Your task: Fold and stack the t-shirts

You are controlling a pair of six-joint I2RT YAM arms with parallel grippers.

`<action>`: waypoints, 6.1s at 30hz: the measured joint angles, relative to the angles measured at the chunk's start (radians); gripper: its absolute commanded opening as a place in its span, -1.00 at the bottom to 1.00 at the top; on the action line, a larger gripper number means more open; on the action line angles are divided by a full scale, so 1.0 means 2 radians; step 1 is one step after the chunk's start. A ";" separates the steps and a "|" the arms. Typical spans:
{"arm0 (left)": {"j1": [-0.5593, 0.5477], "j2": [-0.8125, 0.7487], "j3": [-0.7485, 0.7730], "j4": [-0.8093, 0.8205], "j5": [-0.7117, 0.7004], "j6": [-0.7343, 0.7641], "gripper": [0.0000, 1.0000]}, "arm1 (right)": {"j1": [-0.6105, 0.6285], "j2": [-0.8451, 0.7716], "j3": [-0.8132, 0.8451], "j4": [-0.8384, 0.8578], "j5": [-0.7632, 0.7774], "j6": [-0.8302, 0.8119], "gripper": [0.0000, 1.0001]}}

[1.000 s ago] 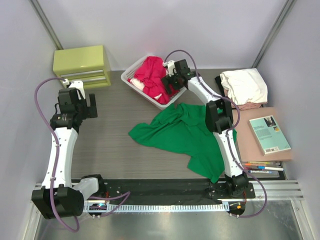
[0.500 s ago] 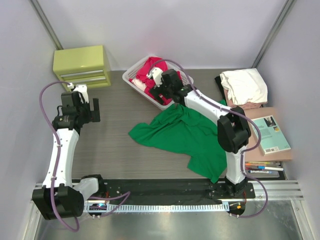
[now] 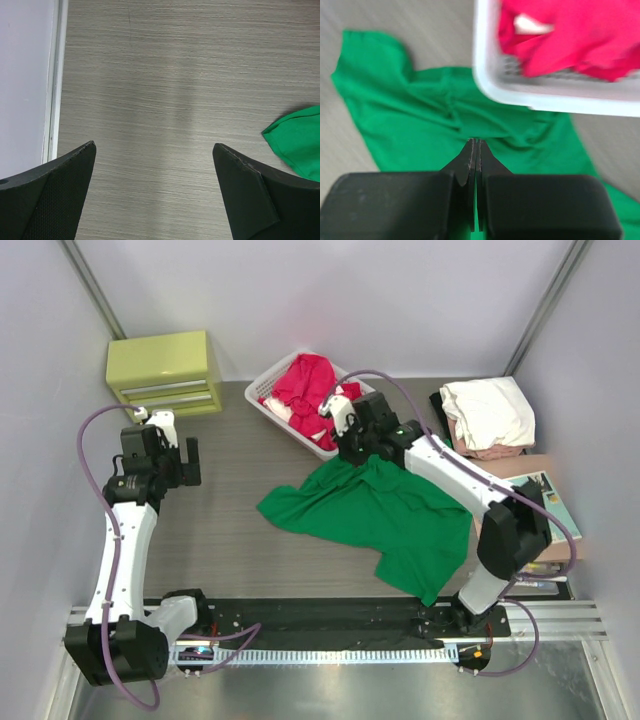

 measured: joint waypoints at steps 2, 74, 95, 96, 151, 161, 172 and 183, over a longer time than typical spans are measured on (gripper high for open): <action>0.000 0.000 0.000 0.000 0.001 0.000 1.00 | 0.006 0.029 0.004 -0.014 -0.015 0.000 -0.98; -0.231 0.380 0.200 -0.012 0.085 0.004 1.00 | -0.130 -0.412 -0.290 -0.068 0.089 -0.028 -0.98; -0.231 0.632 0.454 0.016 0.227 -0.070 1.00 | -0.147 -0.418 -0.349 -0.061 0.096 -0.028 -0.98; -0.232 0.646 0.481 0.014 0.243 -0.075 1.00 | -0.147 -0.418 -0.351 -0.061 0.097 -0.028 -0.98; -0.204 0.599 0.345 0.068 0.204 -0.188 -1.00 | -0.158 -0.427 -0.353 -0.050 0.089 -0.028 -0.98; -0.156 0.558 0.287 0.075 0.171 -0.188 -1.00 | -0.158 -0.421 -0.345 -0.058 0.071 -0.028 -0.98; -0.099 0.537 0.254 0.077 0.173 -0.184 -1.00 | -0.158 -0.421 -0.344 -0.059 0.064 -0.028 -0.98; -0.055 0.543 0.267 0.061 0.172 -0.171 -1.00 | -0.158 -0.422 -0.344 -0.059 0.061 -0.028 -0.98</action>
